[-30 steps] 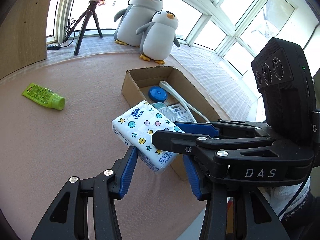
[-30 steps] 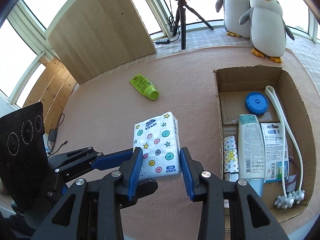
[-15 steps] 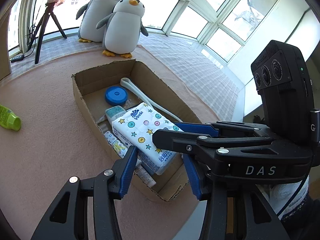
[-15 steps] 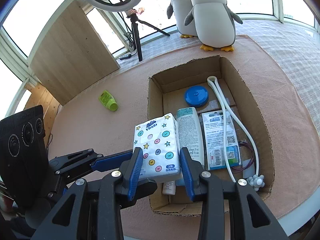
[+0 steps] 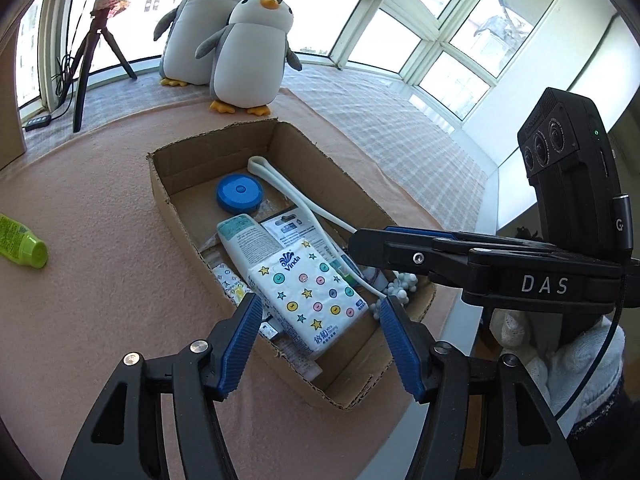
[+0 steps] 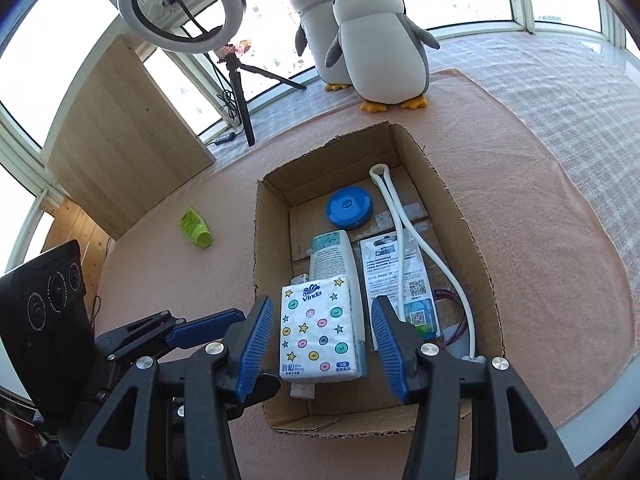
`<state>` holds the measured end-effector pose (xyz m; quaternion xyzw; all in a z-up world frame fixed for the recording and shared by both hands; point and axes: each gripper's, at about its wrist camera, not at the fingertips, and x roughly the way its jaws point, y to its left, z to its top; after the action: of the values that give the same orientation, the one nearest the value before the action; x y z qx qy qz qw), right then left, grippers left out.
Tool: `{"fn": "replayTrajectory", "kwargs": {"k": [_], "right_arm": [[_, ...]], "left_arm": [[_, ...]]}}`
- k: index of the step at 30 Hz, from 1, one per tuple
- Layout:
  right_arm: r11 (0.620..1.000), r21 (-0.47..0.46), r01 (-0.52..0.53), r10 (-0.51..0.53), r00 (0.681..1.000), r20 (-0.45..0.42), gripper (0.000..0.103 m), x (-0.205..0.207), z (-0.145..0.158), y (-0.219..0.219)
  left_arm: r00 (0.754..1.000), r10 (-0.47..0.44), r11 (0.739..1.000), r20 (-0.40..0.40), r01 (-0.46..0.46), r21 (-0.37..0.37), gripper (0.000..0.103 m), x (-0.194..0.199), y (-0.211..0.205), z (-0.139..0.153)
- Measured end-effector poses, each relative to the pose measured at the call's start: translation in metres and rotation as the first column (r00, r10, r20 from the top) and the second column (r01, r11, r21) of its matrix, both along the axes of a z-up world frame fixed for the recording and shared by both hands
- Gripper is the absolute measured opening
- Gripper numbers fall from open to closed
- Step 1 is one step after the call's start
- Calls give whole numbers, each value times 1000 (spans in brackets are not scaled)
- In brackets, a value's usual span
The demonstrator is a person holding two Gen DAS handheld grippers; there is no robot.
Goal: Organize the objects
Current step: 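Carry the tissue pack into the box with the right gripper and release it, then move the right gripper to the green tube and grasp its cap end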
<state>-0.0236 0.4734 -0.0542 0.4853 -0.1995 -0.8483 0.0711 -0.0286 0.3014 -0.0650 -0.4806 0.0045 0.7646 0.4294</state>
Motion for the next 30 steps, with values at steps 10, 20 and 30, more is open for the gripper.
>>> {"fn": "replayTrajectory", "kwargs": {"k": [10, 20, 30], "right_arm": [[1000, 0, -29, 29, 1000, 8, 50, -5, 0, -16], [995, -3, -95, 95, 995, 31, 50, -21, 0, -52], [984, 12, -178, 178, 984, 19, 50, -59, 10, -111]], "left_arm": [[998, 55, 998, 8, -55, 9, 65, -4, -29, 4], [983, 180, 984, 20, -180, 6, 65, -14, -98, 2], [934, 357, 934, 17, -357, 2, 65, -24, -205, 4]]}}
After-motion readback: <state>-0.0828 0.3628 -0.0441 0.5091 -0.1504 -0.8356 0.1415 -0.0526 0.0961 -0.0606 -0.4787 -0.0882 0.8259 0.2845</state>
